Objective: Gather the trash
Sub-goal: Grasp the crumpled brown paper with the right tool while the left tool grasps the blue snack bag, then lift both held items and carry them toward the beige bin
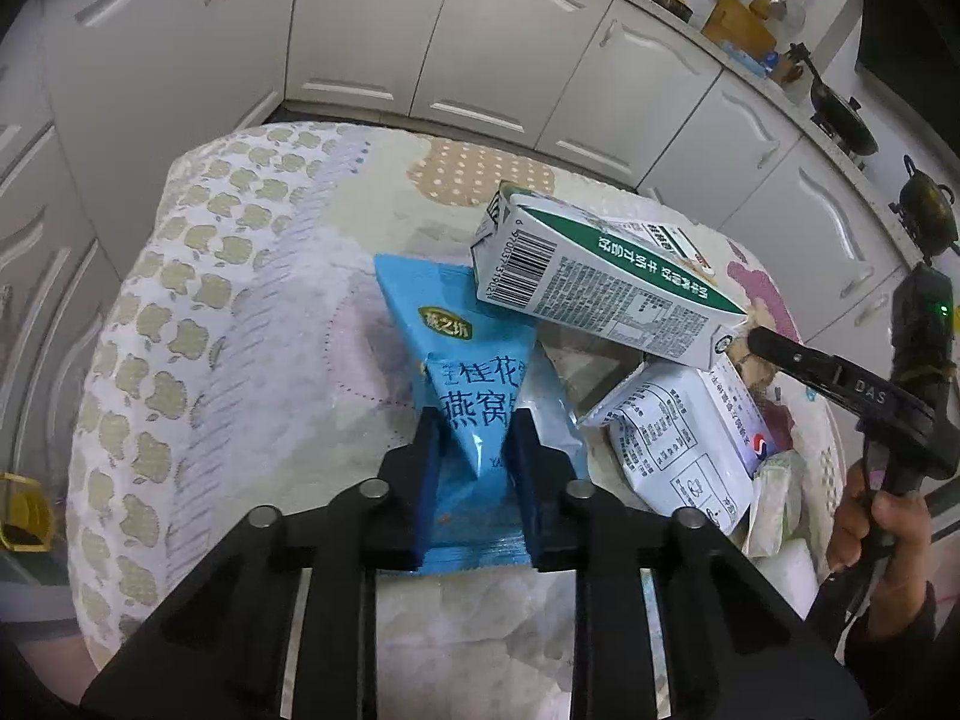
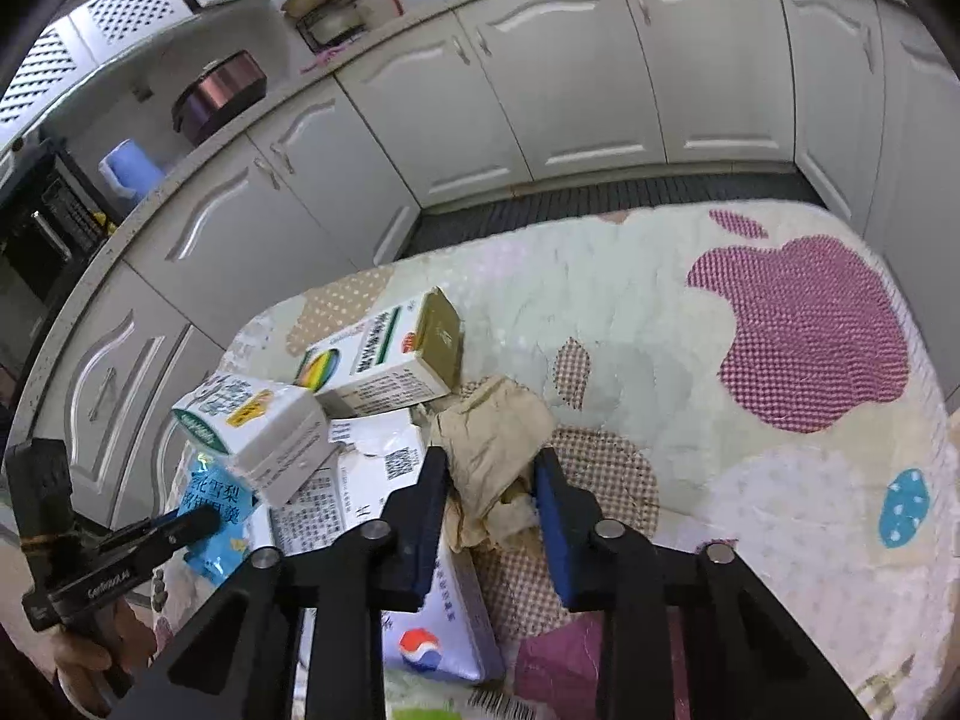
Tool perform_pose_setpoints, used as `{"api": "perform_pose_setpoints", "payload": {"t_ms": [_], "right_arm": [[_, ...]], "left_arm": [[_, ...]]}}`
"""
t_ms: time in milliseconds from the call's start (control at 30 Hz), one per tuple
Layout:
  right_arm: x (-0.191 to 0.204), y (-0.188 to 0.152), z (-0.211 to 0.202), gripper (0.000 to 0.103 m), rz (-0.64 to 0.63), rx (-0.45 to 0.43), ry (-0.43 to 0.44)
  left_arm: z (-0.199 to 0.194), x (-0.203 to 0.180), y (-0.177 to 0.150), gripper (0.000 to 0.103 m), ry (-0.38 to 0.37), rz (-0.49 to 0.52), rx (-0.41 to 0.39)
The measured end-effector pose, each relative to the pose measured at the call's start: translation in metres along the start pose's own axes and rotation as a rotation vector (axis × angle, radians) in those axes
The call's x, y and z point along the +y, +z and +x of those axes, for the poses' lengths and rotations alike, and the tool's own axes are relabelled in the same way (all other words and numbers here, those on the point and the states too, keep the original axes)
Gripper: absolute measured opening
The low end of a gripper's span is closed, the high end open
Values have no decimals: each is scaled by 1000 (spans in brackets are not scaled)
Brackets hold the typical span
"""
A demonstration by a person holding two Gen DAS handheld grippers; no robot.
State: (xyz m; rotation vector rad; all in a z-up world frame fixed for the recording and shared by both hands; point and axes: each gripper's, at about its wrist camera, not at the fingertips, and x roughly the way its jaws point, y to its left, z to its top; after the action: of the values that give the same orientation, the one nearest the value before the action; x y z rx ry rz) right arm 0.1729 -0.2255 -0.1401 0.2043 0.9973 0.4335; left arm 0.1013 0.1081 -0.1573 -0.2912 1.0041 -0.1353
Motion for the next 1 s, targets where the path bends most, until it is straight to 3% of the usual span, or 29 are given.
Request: {"api": "perform_pose_setpoints", "payload": {"t_ms": [267,500,700,833,867,900,933,967,1000], "right_arm": [[13,-7,-39,12,-56,-75,-14],[16,-11,-72,10,-59,-129,12],[24,-16,-91,9,-81,-160,12],[22,-17,-80,9,-101,-111,-43],[20,-18,-75,17,-98,-90,-61],[18,-18,-68,40,-92,-66,-78],[16,-19,-62,54,-84,-52,-78],[14,-21,-57,64,-79,-53,-73],[13,-22,-52,64,-78,-60,-74]], "left_arm": [[-27,7,-9,14,20,6,-41],[-64,14,-14,13,36,-1,-105],[-88,-1,-14,13,14,33,-151],[-95,-15,-12,13,-9,58,-164],[-96,-18,-12,13,-13,62,-166],[-97,-21,-12,13,-18,66,-167],[-97,-25,-12,13,-23,70,-168],[-97,-26,-12,13,-27,73,-167],[-96,-29,-12,13,-31,77,-167]]}}
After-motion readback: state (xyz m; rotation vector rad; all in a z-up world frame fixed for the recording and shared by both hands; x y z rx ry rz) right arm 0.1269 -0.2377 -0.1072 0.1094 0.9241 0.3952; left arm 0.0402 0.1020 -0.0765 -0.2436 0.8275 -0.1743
